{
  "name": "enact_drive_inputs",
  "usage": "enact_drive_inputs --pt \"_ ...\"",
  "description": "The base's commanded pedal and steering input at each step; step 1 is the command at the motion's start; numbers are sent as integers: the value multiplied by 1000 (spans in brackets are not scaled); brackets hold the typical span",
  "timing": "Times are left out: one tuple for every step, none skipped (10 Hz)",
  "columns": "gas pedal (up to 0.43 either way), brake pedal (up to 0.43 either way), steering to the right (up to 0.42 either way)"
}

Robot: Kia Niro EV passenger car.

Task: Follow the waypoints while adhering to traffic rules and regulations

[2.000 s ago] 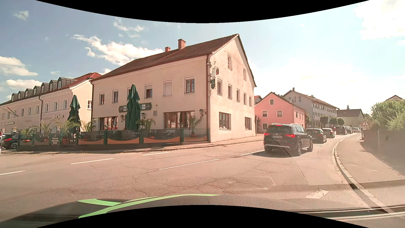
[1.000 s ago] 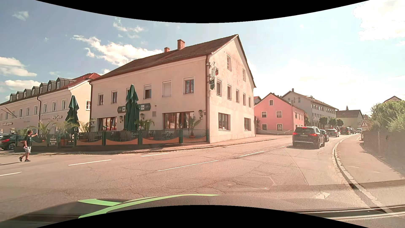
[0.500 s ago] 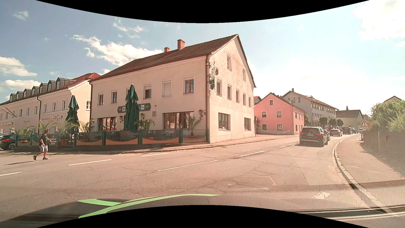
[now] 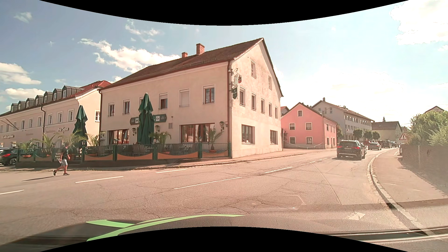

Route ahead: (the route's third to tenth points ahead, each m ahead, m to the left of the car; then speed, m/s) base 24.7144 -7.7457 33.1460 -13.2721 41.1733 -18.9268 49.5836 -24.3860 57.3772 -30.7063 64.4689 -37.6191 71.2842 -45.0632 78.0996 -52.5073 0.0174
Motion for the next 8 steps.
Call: enact_drive_inputs --pt "0 287 163" --pt "0 287 163" --pt "0 287 164" --pt "0 287 165" --pt "0 287 165" --pt "0 287 165" --pt "0 287 166" --pt "0 287 166"
